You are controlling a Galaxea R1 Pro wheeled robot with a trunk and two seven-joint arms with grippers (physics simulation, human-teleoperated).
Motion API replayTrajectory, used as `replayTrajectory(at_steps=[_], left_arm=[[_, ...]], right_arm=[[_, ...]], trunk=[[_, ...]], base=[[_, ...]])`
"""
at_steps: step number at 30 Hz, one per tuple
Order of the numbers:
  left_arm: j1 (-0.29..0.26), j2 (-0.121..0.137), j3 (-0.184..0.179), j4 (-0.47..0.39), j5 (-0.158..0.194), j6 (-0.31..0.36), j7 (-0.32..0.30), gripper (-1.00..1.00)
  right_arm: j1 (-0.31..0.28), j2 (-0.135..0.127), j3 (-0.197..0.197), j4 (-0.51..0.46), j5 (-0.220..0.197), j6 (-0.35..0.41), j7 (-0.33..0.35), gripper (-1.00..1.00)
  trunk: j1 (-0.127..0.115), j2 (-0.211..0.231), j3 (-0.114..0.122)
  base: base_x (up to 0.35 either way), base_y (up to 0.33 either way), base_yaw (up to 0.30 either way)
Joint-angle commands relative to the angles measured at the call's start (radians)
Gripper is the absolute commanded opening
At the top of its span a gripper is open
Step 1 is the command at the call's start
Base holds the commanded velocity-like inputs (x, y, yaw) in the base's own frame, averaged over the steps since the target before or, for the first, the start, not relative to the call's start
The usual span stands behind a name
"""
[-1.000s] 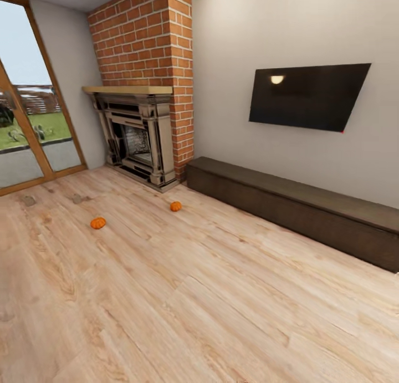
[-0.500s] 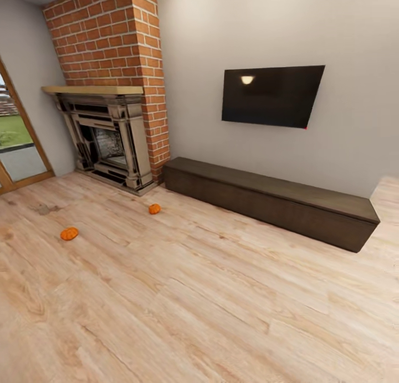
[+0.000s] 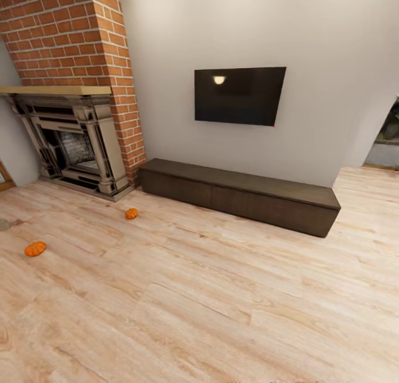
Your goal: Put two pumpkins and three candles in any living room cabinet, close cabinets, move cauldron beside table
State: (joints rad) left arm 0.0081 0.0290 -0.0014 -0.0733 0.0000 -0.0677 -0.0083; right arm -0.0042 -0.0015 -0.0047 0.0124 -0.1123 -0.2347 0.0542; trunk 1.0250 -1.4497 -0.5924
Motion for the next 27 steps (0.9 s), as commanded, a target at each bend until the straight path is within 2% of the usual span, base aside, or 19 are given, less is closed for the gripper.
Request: replayTrajectory(at_steps=[1,27], left_arm=[[0.001,0.0,0.0,-0.002,0.0,-0.001,-0.001,1.0],[0.001,0.0,0.0,-0.002,0.0,-0.001,-0.001,1.0]], right_arm=[[0.0,0.0,0.0,0.001,-0.01,-0.005,0.006,1.0],[0.0,0.0,0.0,0.001,-0.011,-0.006,0.006,1.0]], trunk=[[0.0,0.0,0.0],[0.0,0.0,0.0]], base=[[0.0,0.0,-0.288],[0.0,0.0,-0.288]])
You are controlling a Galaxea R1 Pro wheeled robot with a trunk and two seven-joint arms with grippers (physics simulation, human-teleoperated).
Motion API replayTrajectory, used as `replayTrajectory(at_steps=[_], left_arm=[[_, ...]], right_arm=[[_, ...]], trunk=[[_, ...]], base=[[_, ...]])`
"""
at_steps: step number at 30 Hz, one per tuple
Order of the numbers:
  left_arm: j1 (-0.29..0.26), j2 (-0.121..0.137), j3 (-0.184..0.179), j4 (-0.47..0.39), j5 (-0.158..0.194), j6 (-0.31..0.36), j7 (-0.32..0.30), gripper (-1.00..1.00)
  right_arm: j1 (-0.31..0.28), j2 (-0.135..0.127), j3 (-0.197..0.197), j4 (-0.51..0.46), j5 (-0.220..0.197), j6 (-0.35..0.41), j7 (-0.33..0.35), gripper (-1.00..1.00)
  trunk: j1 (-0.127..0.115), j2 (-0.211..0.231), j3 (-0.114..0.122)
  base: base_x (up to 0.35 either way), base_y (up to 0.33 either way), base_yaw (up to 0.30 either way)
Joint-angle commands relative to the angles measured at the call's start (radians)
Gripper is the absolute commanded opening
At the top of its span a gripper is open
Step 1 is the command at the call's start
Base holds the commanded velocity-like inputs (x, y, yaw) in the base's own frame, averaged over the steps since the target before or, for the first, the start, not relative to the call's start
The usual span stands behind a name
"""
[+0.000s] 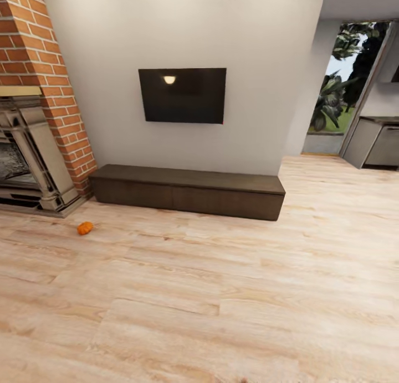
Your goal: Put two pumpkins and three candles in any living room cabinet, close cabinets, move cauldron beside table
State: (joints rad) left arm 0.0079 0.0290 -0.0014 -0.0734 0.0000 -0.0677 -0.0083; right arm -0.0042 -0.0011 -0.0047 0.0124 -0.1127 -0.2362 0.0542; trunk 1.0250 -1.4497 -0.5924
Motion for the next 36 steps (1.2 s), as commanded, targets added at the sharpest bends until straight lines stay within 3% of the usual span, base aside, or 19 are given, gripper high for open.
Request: replayTrajectory(at_steps=[1,27,36], left_arm=[[0.001,0.0,0.0,-0.002,0.0,-0.001,-0.001,1.0],[0.001,0.0,0.0,-0.002,0.0,-0.001,-0.001,1.0],[0.001,0.0,0.0,-0.002,0.0,-0.001,-0.001,1.0]], right_arm=[[0.0,0.0,0.0,0.001,-0.01,-0.005,0.006,1.0],[0.0,-0.001,0.001,0.0,-0.011,-0.002,0.001,1.0],[0.0,-0.001,0.0,-0.005,-0.009,-0.002,0.0,1.0]], trunk=[[0.0,0.0,0.0],[0.0,0.0,-0.001],[0.0,0.0,-0.002]], base=[[0.0,0.0,-0.288],[0.0,0.0,-0.284],[0.0,0.0,-0.062]])
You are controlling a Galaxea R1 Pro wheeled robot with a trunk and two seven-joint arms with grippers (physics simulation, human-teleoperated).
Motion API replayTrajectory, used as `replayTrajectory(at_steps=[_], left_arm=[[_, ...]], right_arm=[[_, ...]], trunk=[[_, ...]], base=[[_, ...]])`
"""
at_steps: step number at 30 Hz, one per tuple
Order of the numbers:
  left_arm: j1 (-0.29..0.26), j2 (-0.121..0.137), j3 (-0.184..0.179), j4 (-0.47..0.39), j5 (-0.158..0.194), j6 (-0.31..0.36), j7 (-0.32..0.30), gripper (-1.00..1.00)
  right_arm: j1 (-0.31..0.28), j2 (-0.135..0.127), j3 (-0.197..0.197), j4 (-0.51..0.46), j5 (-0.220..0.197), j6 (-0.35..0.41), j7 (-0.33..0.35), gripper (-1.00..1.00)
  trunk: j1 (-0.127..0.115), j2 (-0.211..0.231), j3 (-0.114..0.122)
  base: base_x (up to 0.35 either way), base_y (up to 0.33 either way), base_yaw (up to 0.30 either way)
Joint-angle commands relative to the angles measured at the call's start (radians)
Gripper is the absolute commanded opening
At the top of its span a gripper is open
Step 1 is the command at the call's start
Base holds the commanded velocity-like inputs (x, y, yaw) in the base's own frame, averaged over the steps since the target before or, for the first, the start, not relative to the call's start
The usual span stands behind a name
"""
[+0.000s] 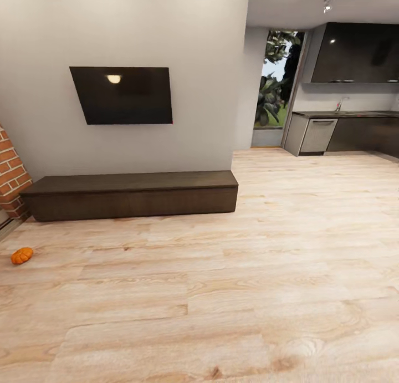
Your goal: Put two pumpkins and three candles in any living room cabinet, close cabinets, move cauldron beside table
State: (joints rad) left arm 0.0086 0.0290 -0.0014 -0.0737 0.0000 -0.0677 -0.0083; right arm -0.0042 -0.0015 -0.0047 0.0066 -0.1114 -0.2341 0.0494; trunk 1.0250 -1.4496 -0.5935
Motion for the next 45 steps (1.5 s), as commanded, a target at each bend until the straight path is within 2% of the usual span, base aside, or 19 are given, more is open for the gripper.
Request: replayTrajectory(at_steps=[1,4,7,9,11,13,15,16,17,18,21,23,25,28,32,37,45], left_arm=[[0.0,0.0,0.002,-0.002,0.003,0.001,-0.001,1.0],[-0.001,-0.01,0.007,-0.002,0.006,0.002,-0.002,1.0],[-0.001,-0.042,0.009,-0.002,0.008,0.0,-0.002,1.0],[-0.001,-0.053,0.01,-0.001,0.009,0.0,-0.001,1.0],[-0.002,-0.058,0.008,-0.003,0.008,0.0,0.008,1.0],[-0.015,-0.051,0.007,-0.035,0.01,0.007,0.02,1.0],[-0.031,-0.043,0.007,-0.085,0.016,0.014,0.038,1.0],[-0.048,-0.038,0.007,-0.12,0.023,0.019,0.058,1.0],[-0.083,-0.03,0.007,-0.167,0.041,0.032,0.097,1.0],[-0.097,-0.029,0.007,-0.18,0.048,0.038,0.112,1.0],[-0.19,-0.024,0.008,-0.22,0.075,0.068,0.175,1.0],[-0.235,-0.021,0.008,-0.227,0.081,0.075,0.188,1.0],[-0.31,-0.017,0.009,-0.234,0.088,0.079,0.199,1.0],[-0.371,-0.013,0.008,-0.236,0.112,0.079,0.202,1.0],[-0.394,0.004,0.009,-0.235,0.142,0.071,0.202,1.0],[-0.395,0.027,0.01,-0.23,0.153,0.041,0.201,1.0],[-0.391,0.03,0.006,-0.216,0.156,-0.027,0.2,1.0]], right_arm=[[0.0,0.0,0.001,-0.001,-0.011,-0.008,0.006,1.0],[0.0,0.0,0.002,-0.004,-0.012,-0.013,0.004,1.0],[0.0,0.005,0.002,-0.007,-0.013,-0.015,0.003,1.0],[0.0,0.006,0.002,-0.011,-0.014,-0.012,0.003,1.0],[0.0,0.006,0.002,-0.056,-0.014,-0.006,0.001,1.0],[-0.001,0.006,0.0,-0.151,-0.015,0.013,-0.004,1.0],[-0.004,0.006,0.0,-0.239,-0.014,0.056,-0.016,1.0],[-0.01,0.005,-0.001,-0.3,-0.014,0.104,-0.032,1.0],[-0.031,0.005,-0.001,-0.391,-0.014,0.197,-0.07,1.0],[-0.041,0.005,-0.001,-0.417,-0.014,0.227,-0.085,1.0],[-0.126,0.006,-0.001,-0.507,-0.013,0.353,-0.163,1.0],[-0.179,0.006,0.0,-0.518,-0.01,0.379,-0.188,1.0],[-0.26,0.006,0.002,-0.488,-0.007,0.391,-0.209,1.0],[-0.289,0.007,0.005,-0.462,-0.001,0.397,-0.215,1.0],[-0.298,0.006,0.008,-0.451,0.001,0.394,-0.217,1.0],[-0.3,0.009,0.012,-0.462,0.002,0.391,-0.231,1.0],[-0.3,0.027,0.016,-0.462,0.008,0.345,-0.248,1.0]], trunk=[[0.0,0.0,-0.001],[0.0,0.0,-0.001],[0.0,0.0,-0.001],[0.0,0.0,-0.001],[0.0,0.0,-0.001],[0.0,0.0,-0.001],[0.0,0.0,-0.001],[0.0,0.0,-0.001],[0.0,0.0,-0.001],[0.0,0.0,-0.001],[0.0,0.0,-0.001],[0.0,0.0,-0.001],[0.0,0.0,-0.001],[0.0,0.0,-0.001],[0.0,0.0,-0.001],[0.0,0.0,-0.001],[0.0,0.0,-0.001]], base=[[0.0,0.0,-0.004],[0.0,0.0,-0.002],[0.0,0.0,0.0],[0.0,0.0,0.0],[0.0,0.0,0.0],[0.0,0.0,0.0],[0.0,0.0,0.0],[0.0,0.0,0.0],[0.0,0.0,0.0],[0.0,0.0,0.0],[0.0,0.0,0.0],[0.0,0.0,0.0],[0.0,0.0,0.0],[0.0,0.0,0.0],[0.0,0.0,0.0],[0.0,0.0,0.0],[0.0,0.0,0.007]])
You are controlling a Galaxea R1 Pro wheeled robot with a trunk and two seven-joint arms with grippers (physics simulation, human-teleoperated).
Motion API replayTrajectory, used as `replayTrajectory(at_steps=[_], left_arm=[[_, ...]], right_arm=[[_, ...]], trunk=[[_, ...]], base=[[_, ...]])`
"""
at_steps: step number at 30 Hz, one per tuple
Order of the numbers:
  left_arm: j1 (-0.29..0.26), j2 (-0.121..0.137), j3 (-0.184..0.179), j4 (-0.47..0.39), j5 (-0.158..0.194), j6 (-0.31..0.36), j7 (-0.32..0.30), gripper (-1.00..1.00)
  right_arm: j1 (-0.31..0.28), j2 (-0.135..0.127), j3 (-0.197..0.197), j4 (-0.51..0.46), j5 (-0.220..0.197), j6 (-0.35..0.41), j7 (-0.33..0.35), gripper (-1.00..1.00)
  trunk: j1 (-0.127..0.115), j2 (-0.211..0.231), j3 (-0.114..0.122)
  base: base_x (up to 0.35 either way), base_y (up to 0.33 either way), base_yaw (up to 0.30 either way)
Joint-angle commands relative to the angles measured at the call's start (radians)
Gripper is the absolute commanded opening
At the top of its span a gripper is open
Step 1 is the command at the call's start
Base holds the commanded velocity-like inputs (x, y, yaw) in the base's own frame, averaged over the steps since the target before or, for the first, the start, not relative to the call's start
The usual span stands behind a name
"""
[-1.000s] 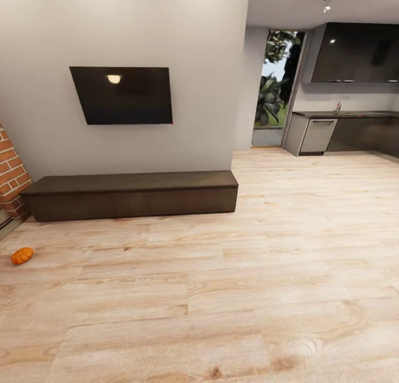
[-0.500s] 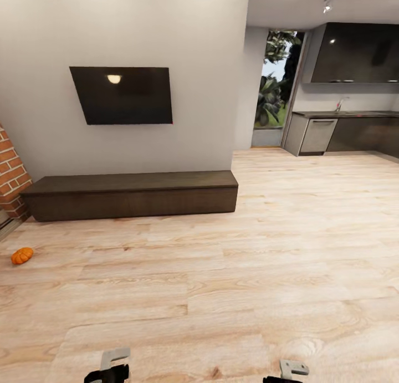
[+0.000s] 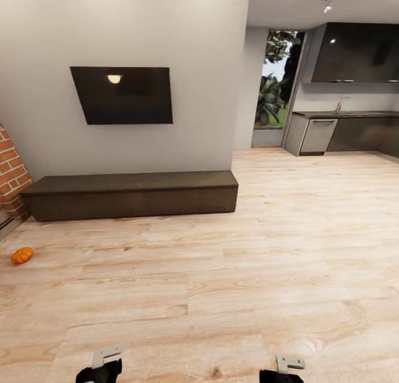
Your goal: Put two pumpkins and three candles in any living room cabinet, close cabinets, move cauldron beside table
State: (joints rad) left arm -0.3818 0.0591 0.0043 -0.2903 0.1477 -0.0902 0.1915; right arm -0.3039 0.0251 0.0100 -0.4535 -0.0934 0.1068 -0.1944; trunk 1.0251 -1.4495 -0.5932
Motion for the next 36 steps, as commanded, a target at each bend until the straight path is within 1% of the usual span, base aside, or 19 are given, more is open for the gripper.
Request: replayTrajectory(at_steps=[1,3,6,10,13,18,21,26,36], left_arm=[[0.0,-0.001,0.0,0.001,0.008,-0.005,0.0,1.0],[0.0,-0.002,-0.001,0.005,0.009,-0.009,0.0,1.0],[0.0,0.001,0.0,0.029,0.006,-0.011,-0.001,1.0],[0.001,0.002,0.0,0.038,0.006,-0.013,-0.004,1.0],[0.001,0.002,0.0,0.04,0.007,-0.031,-0.006,1.0],[0.001,0.0,-0.002,0.046,0.003,-0.056,-0.007,1.0],[0.001,-0.001,-0.004,0.046,0.002,-0.058,-0.007,1.0],[0.001,-0.002,-0.005,0.052,-0.003,-0.059,-0.007,1.0],[0.001,-0.001,-0.006,0.053,-0.003,-0.059,-0.007,1.0]], right_arm=[[0.0,0.001,0.002,-0.002,-0.01,0.003,-0.004,1.0],[0.0,0.001,0.013,-0.001,-0.009,-0.008,-0.004,1.0],[0.0,0.0,0.02,0.006,-0.01,-0.044,-0.003,1.0],[0.0,-0.001,0.022,0.008,-0.009,-0.06,-0.002,1.0],[0.0,-0.001,0.022,0.008,-0.009,-0.064,-0.002,1.0],[0.0,-0.001,0.022,0.007,-0.009,-0.065,-0.002,1.0],[0.0,-0.001,0.022,0.007,-0.009,-0.077,0.0,1.0],[0.0,-0.001,0.022,0.009,-0.01,-0.119,0.006,1.0],[0.0,-0.001,0.022,0.009,-0.012,-0.128,0.009,1.0]], trunk=[[0.0,0.0,-0.001],[0.0,0.0,-0.001],[0.0,0.0,-0.001],[0.0,0.0,-0.001],[0.0,0.0,-0.001],[0.0,0.0,-0.001],[0.0,0.0,-0.001],[0.0,0.0,-0.001],[0.0,0.0,-0.001]], base=[[0.0,0.0,0.098],[0.003,0.061,0.196],[0.049,0.2,0.262],[0.08,0.231,0.282],[0.132,0.077,0.192],[0.283,0.014,0.035],[0.33,-0.003,0.004],[0.335,-0.052,0.001],[0.336,-0.072,0.0]])
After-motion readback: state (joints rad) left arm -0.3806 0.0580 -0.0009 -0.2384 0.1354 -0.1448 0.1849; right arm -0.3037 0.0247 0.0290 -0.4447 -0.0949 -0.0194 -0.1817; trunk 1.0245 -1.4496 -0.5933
